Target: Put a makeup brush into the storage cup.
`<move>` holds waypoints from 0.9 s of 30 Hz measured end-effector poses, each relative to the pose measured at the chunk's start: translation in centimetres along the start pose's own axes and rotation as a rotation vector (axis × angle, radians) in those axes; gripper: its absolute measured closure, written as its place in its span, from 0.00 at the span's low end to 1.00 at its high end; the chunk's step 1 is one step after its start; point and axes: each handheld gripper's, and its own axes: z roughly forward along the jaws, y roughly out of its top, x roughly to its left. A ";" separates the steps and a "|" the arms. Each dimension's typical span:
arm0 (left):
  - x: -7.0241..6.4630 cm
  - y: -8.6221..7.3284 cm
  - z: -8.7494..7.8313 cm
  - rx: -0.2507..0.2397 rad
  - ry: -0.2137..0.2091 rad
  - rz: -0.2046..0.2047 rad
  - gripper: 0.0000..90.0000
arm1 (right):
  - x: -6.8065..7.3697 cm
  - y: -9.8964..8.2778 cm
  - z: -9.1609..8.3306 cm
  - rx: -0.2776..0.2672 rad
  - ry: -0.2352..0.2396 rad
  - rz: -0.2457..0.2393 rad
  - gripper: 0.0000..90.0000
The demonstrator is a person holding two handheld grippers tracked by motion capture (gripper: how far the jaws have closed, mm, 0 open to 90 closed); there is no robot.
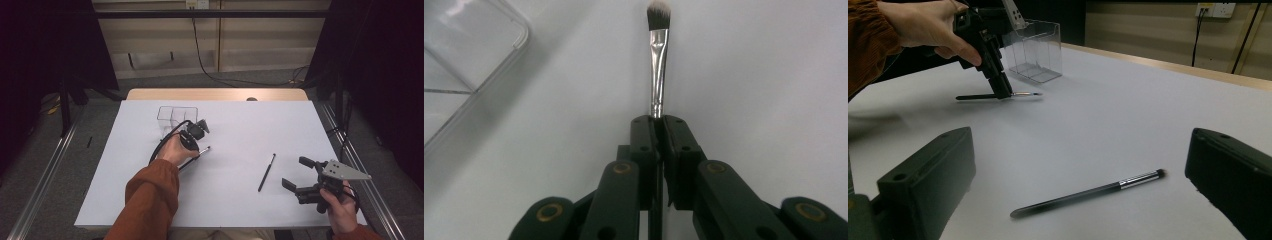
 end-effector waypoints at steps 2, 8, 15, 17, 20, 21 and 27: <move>-0.1 -0.1 -0.2 -0.019 -0.001 0.000 0.94 | 0.0 0.0 0.0 -0.002 -0.001 0.001 0.00; 0.2 -0.5 -1.3 -0.067 -0.009 -0.016 0.94 | 0.0 0.0 0.0 -0.001 -0.003 0.001 0.00; 0.5 -1.2 -2.1 -0.139 -0.012 -0.029 0.94 | 0.0 0.0 0.0 0.001 -0.002 0.002 0.00; 0.6 -1.4 -2.2 -0.161 -0.017 -0.036 0.94 | 0.0 0.0 0.0 0.000 -0.003 0.003 0.00; 0.7 -1.7 -2.5 -0.196 -0.046 -0.033 0.94 | 0.0 0.0 0.1 0.003 -0.004 0.005 0.00; 0.7 -1.8 -2.6 -0.224 -0.064 -0.042 0.94 | -0.1 0.0 0.1 0.003 -0.004 0.004 0.00; 0.7 -2.5 -3.5 -0.305 -0.078 -0.037 0.94 | -0.1 0.0 0.1 0.000 -0.002 0.006 0.00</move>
